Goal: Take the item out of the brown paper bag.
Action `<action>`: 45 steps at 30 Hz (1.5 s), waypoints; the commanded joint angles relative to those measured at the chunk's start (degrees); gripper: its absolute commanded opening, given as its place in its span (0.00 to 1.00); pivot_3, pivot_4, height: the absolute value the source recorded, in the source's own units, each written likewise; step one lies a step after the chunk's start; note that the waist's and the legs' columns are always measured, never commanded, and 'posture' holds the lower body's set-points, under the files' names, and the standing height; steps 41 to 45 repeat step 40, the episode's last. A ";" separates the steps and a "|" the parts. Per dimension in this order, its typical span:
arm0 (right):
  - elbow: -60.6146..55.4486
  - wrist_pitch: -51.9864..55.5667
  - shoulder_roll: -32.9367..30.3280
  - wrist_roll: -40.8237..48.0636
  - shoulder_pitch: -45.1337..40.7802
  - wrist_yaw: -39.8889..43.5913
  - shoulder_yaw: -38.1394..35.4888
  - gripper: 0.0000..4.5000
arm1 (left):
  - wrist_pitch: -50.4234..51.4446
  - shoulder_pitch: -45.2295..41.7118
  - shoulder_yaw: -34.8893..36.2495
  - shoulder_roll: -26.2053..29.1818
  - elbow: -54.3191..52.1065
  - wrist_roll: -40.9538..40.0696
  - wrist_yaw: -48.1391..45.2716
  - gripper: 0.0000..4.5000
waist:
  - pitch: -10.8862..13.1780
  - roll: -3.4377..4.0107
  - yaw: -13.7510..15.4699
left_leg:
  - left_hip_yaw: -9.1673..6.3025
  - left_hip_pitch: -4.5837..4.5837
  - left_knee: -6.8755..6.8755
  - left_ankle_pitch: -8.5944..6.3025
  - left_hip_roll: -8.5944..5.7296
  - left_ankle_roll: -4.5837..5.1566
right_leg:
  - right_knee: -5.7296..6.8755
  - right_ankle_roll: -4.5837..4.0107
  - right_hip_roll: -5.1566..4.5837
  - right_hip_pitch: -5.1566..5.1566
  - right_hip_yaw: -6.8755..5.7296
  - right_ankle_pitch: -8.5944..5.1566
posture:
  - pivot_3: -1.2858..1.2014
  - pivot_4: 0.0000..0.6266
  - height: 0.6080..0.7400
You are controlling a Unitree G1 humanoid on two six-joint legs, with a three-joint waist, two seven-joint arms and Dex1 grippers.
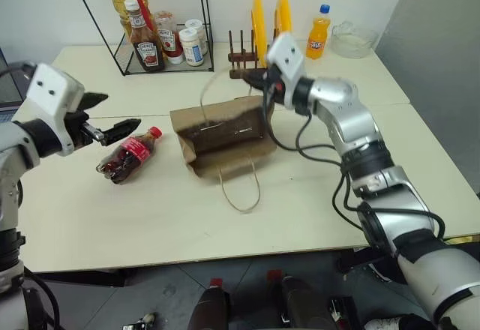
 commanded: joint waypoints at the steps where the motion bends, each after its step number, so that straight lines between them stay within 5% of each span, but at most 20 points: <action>1: 8.38 -8.01 1.97 -1.87 -6.08 -4.82 -1.71 0.00 | 3.25 4.11 2.10 -0.58 -5.83 -5.77 -2.62 1.00 | 0.00 0.00 -0.28 | 0.02 0.01 -0.02 0.00 0.00 0.00 | 0.00 0.00 0.00 0.00 0.03 0.00 | 0.52 0.24 1.00; 3: 13.31 -10.64 3.08 -2.74 -8.47 -5.94 -1.61 0.00 | 3.69 6.11 1.86 -1.39 -7.97 -6.79 -1.70 1.00 | 0.00 0.00 -0.51 | 0.03 0.00 -0.04 0.00 0.03 0.00 | -0.02 0.00 -0.01 0.00 0.04 0.00 | 0.52 0.24 1.00; 6: 18.19 -13.02 3.93 -3.73 -10.20 -5.23 -1.30 0.13 | 3.35 7.28 1.12 -2.76 -8.94 -6.56 0.59 1.00 | 0.00 -0.01 -0.49 | -0.03 -0.04 -0.02 0.00 0.02 0.00 | -0.04 0.00 -0.01 0.01 0.00 0.00 | 0.52 0.24 1.00; 17: 10.71 -10.81 -1.65 -3.28 -5.14 4.71 -1.01 0.98 | 2.15 7.25 -0.58 -6.99 -8.61 -6.07 5.97 1.00 | 0.00 -0.01 -0.20 | -0.01 -0.04 -0.01 0.00 0.02 0.01 | -0.05 0.00 -0.01 0.02 0.04 0.00 | 0.52 0.24 1.00; 24: -21.22 7.18 -6.41 3.38 10.39 6.09 -4.17 1.00 | 2.93 8.27 -0.76 -10.63 -10.96 -6.49 11.20 1.00 | 0.00 0.00 0.31 | -0.07 -0.06 0.00 -0.01 0.11 0.01 | -0.03 0.00 -0.12 0.03 0.01 0.00 | 0.52 0.24 1.00; 32: -52.85 26.28 -3.54 2.84 39.84 -16.45 -13.74 1.00 | -1.79 14.84 -7.55 -22.20 -16.22 6.30 29.42 1.00 | -0.06 -0.06 1.16 | -0.06 -0.03 0.06 -0.01 0.04 0.02 | 0.01 0.02 -0.24 0.10 0.08 0.01 | 0.52 0.24 1.00; 39: -62.35 34.41 2.90 3.91 55.60 -27.10 -17.11 1.00 | -3.53 23.40 -13.41 -34.25 -19.97 9.64 37.48 1.00 | -0.08 -0.04 1.25 | 0.00 0.06 0.03 -0.01 0.04 0.02 | 0.00 0.03 -0.14 0.13 0.15 0.01 | 0.52 0.24 1.00; 45: -62.64 34.84 2.93 3.91 56.49 -27.25 -16.85 1.00 | -3.57 24.00 -13.67 -35.15 -20.45 9.51 37.73 1.00 | -0.08 -0.04 1.25 | 0.00 0.08 0.05 0.00 0.04 0.02 | 0.01 0.04 -0.13 0.16 0.15 0.01 | 0.52 0.24 1.00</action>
